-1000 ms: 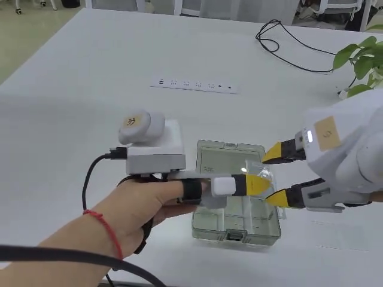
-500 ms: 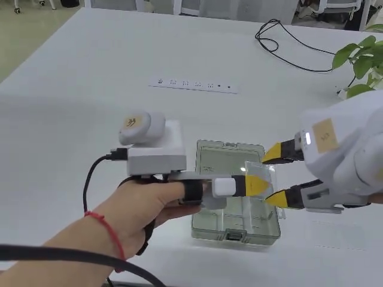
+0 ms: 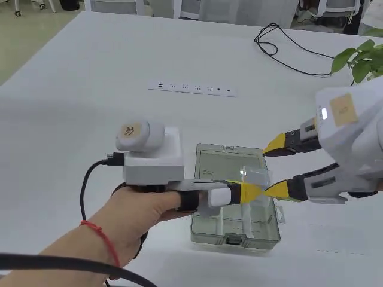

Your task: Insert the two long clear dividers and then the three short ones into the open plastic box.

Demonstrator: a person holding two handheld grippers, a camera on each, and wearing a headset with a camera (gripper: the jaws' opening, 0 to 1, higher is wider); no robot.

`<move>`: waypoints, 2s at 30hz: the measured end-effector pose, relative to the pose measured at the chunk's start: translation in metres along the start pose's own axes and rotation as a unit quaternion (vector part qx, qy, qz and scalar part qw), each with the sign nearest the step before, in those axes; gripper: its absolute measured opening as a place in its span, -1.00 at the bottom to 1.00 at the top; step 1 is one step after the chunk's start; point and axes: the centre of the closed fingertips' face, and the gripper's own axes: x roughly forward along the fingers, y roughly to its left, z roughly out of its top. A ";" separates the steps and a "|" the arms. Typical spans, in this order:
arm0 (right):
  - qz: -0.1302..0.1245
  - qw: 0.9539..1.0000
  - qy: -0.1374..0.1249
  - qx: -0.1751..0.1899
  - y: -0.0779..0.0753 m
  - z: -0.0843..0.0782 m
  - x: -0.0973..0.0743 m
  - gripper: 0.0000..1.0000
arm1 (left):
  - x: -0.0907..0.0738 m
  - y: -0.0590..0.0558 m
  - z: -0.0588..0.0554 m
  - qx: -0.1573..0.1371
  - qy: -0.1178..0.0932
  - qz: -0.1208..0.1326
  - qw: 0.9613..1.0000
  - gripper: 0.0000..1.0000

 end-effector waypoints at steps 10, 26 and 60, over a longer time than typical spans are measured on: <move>0.117 0.989 -0.050 0.073 0.007 -0.003 -0.009 -0.61 | -0.001 -0.016 -0.012 0.162 0.028 -0.046 0.985 -1.00; 0.251 0.963 -0.051 0.088 0.046 0.009 -0.006 -0.81 | -0.004 -0.035 -0.023 0.243 0.038 -0.099 0.964 -1.00; 0.261 0.962 -0.046 0.071 0.052 0.005 0.002 -0.94 | -0.008 -0.033 -0.026 0.242 0.028 -0.087 0.966 -1.00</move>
